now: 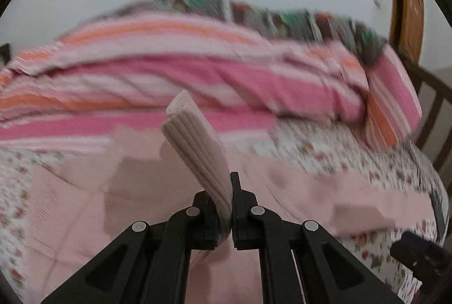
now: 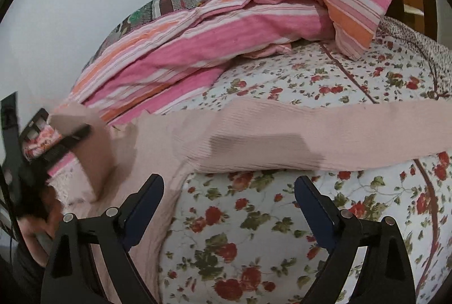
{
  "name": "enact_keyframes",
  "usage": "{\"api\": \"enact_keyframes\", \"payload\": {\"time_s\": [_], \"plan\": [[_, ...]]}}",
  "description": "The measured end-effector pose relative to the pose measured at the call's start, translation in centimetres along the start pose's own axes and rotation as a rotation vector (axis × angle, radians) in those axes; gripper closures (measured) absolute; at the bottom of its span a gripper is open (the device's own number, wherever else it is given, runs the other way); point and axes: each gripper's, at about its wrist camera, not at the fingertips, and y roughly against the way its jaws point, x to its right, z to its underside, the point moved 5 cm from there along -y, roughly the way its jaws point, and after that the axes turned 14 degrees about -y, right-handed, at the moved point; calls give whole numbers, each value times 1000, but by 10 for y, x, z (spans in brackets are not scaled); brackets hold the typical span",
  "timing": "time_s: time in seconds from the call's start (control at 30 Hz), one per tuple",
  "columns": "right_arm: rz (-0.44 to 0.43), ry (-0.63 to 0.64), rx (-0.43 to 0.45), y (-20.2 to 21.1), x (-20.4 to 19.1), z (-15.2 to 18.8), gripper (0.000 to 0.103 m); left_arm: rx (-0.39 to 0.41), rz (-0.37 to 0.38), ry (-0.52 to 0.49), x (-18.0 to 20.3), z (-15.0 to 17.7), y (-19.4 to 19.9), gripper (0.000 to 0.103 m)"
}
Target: Fold small clothes
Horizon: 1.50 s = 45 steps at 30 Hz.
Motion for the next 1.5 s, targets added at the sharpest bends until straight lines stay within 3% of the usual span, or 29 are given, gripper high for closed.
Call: {"api": "enact_keyframes", "payload": {"time_s": [0.1, 0.13, 0.2, 0.27, 0.3, 0.4, 0.47, 0.57, 0.63, 0.7, 0.87, 1.0, 1.13, 1.23, 1.37, 1.5], "plan": [[3, 30, -2, 0, -5, 4, 10, -54, 84, 16, 11, 10, -10, 95], [-7, 31, -7, 0, -7, 6, 10, -65, 105, 26, 8, 11, -11, 89], [-25, 31, -14, 0, -11, 8, 10, -72, 119, 52, -4, 13, -2, 68], [-35, 39, -20, -3, -16, 12, 10, -25, 88, 73, -22, 14, 17, 29], [-43, 48, -22, -5, -20, 15, 10, 15, 75, 77, -32, 16, 29, 25], [-81, 78, -41, -10, -34, 25, 16, 66, -22, 61, -71, 25, 58, 24], [-112, 95, -67, -15, -44, 33, 31, 68, -111, 68, -106, 41, 73, 24], [-138, 113, -96, -24, -59, 41, 46, 34, -198, 108, -156, 65, 80, 24], [-128, 119, -107, -33, -68, 41, 49, 6, -225, 159, -190, 79, 78, 25], [-105, 120, -120, -44, -78, 36, 51, -14, -212, 226, -212, 89, 72, 25], [-8, 226, -103, -81, -97, 21, 55, -14, -90, 364, -253, 107, 56, 25], [66, 257, -154, -119, -90, 22, 64, -27, -54, 376, -263, 117, 52, 25], [39, 310, -143, -118, -98, 23, 95, -107, 4, 379, -261, 129, 37, 25], [-15, 320, -96, -106, -100, 19, 96, -114, 8, 376, -258, 130, 33, 26], [-80, 258, -20, -85, -92, 3, 96, -43, -20, 362, -256, 114, 48, 27], [20, 270, -84, -113, -89, 13, 96, 29, -8, 315, -243, 96, 59, 27]]}}
